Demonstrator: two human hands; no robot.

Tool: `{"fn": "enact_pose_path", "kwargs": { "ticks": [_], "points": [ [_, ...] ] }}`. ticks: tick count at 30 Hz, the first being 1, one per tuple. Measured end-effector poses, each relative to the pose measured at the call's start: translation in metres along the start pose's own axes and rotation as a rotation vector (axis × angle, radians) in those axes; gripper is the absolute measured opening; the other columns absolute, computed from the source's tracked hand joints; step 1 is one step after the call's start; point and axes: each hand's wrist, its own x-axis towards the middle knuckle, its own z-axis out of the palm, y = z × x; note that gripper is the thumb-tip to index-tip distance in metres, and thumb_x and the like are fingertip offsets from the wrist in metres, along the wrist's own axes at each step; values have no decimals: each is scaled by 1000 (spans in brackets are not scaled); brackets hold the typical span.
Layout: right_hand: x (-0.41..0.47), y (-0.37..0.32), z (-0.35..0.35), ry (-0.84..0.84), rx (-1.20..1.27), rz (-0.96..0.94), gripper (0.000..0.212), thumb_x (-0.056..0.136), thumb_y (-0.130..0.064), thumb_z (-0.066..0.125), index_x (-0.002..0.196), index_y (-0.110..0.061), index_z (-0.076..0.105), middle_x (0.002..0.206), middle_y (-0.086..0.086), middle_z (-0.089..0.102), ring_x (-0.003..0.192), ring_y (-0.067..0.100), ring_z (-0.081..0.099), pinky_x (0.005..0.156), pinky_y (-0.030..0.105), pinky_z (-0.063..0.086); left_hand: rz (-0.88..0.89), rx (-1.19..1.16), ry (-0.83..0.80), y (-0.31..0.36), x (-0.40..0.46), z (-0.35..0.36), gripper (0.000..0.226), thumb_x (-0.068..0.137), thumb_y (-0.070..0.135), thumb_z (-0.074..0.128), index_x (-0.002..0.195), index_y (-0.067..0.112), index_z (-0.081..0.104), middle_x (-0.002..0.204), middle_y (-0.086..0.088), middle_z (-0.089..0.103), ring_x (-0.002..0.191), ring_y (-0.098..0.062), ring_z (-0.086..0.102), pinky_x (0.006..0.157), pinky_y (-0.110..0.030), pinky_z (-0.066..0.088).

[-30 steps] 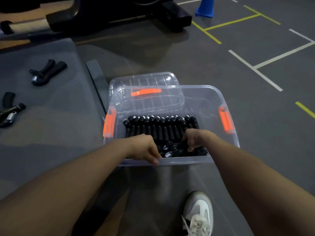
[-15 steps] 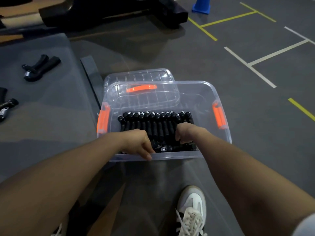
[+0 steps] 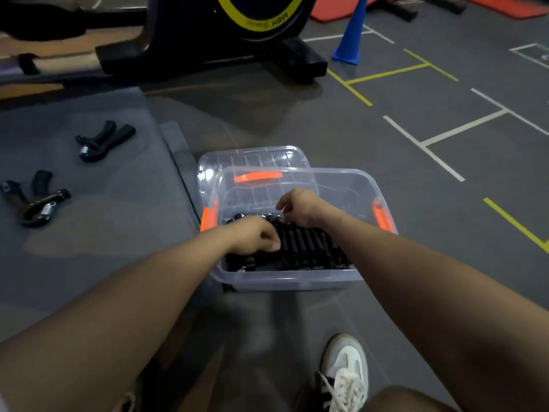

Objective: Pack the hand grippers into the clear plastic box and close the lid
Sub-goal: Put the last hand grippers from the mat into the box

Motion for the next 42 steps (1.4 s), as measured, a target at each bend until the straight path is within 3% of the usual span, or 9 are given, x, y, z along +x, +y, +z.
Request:
{"fn": "enact_pose_path", "kwargs": {
  "ticks": [3,6,10,11,15,23,29,36,42],
  "points": [
    [6,-49,-8,4,18,-32,39,85,-12,66,123,-8,60,120,13,65,110,26,61,88,25,46,-56,-50,184,-22,-25,-43,22,89,21,59,108,12,66,108,-6,68,88,-12,53,79,-22,44],
    [20,-109,-10,22,-10,-88,39,86,-15,66,124,-7,60,124,14,63,111,25,60,94,27,44,-120,-138,329,-59,-60,-76,22,88,13,60,107,4,64,92,-8,63,84,-14,53,62,-10,38],
    [50,-192,9,27,21,-142,38,86,-17,66,123,-8,61,122,12,65,104,22,60,94,26,44,-261,-276,491,-127,-109,-95,19,87,9,60,105,2,62,74,2,54,78,-15,50,52,-2,36],
    [59,-212,18,22,33,-154,38,86,-17,66,122,-8,61,121,12,66,103,22,61,93,27,45,-300,-293,526,-146,-120,-97,19,87,9,60,105,2,62,77,0,55,79,-15,50,56,-3,37],
    [96,-282,65,-22,89,-190,38,84,-16,67,121,-6,61,123,14,64,109,24,60,97,29,44,-462,-319,660,-221,-158,-99,22,85,10,62,106,4,63,98,-12,65,87,-23,58,89,-32,47],
    [165,-375,135,-60,96,-256,30,87,-8,60,117,-4,62,122,16,64,116,31,58,99,35,47,-708,-233,883,-339,-191,-108,33,83,-2,53,113,8,61,119,-16,52,112,-33,54,98,-34,41],
    [231,-392,147,111,-26,-242,32,88,-4,51,119,-5,60,130,16,52,121,35,51,103,37,44,-689,-48,879,-392,-175,-124,46,81,-4,45,122,15,53,129,-7,47,121,-29,45,98,-38,40],
    [297,-384,140,276,-193,-209,41,91,-3,44,132,-8,43,139,10,37,132,28,35,106,41,35,-621,352,575,-431,-151,-142,35,84,3,52,115,18,54,128,-3,47,121,-24,46,109,-31,30],
    [326,-361,135,210,-404,-210,47,93,-7,36,140,-13,37,150,2,31,147,25,13,119,46,8,-516,489,447,-442,-150,-150,35,86,2,44,115,19,56,125,-2,50,126,-19,44,117,-29,13]
  ]
}}
